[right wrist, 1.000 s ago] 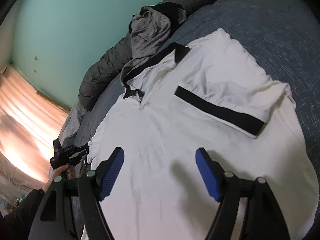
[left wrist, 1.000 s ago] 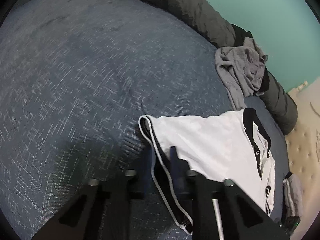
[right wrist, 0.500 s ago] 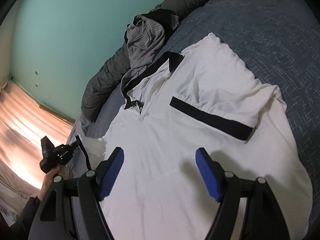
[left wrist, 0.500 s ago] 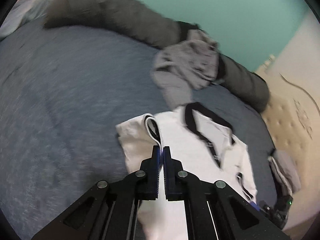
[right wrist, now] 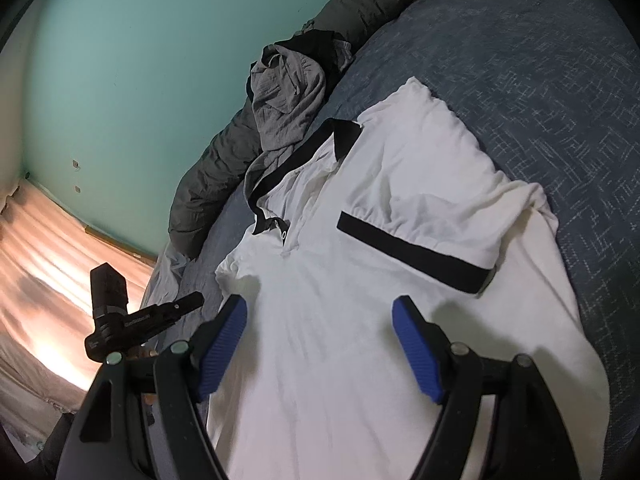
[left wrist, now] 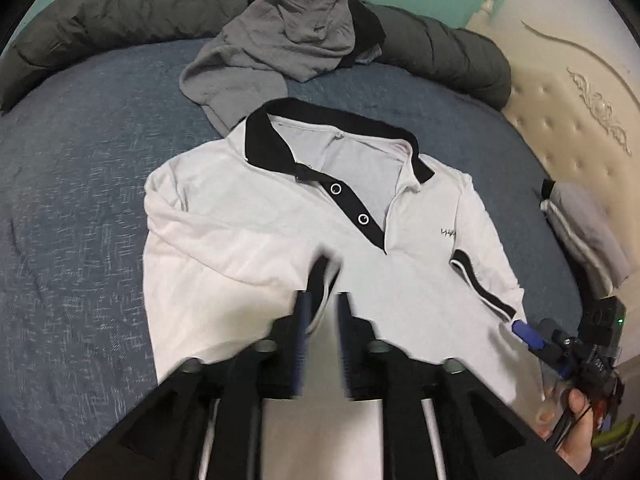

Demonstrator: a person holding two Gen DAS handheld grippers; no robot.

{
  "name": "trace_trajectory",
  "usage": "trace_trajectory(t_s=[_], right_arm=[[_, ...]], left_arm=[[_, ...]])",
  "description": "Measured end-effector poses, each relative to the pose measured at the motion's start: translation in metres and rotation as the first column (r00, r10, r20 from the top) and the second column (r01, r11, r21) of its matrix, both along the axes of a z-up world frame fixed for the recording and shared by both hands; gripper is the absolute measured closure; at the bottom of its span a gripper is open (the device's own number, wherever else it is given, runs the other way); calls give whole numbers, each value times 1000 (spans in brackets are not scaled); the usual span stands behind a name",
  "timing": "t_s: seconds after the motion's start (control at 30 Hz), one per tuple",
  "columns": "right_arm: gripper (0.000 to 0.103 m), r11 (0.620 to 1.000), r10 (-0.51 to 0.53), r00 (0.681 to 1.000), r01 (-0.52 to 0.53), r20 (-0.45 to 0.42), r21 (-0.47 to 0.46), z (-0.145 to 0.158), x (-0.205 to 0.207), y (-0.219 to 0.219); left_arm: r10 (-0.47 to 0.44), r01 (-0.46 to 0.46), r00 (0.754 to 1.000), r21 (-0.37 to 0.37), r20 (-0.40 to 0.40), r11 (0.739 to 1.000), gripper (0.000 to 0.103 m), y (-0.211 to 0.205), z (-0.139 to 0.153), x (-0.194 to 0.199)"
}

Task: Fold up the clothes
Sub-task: 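Fold the held sleeve across the shirt front with the left tool, then open the left tool and lift it off the folded sleeve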

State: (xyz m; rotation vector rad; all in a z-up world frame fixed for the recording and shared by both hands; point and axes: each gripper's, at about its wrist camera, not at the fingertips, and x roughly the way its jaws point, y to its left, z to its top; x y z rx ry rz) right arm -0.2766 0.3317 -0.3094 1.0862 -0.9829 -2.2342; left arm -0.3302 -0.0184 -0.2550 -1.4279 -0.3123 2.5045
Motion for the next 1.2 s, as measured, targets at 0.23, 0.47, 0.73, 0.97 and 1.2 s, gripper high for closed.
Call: trace_trajectory(t_s=[0.23, 0.47, 0.73, 0.97, 1.2], right_arm=[[26, 1000, 4, 1000, -4, -3, -4, 2, 1, -1], [26, 1000, 7, 1000, -7, -2, -3, 2, 1, -3], [26, 1000, 9, 1000, -9, 13, -10, -2, 1, -4], [26, 1000, 14, 1000, -13, 18, -17, -3, 1, -5], [25, 1000, 10, 1000, -9, 27, -25, -5, 1, -4]], left_arm=[[81, -82, 997, -40, -16, 996, 64, -35, 7, 20], [180, -179, 983, -29, 39, 983, 64, -76, -33, 40], [190, -192, 980, 16, 60, 981, 64, -89, -50, 59], [191, -192, 979, 8, 74, 981, 64, -94, -60, 71], [162, -161, 983, -25, 83, 987, 97, -93, -69, 67]])
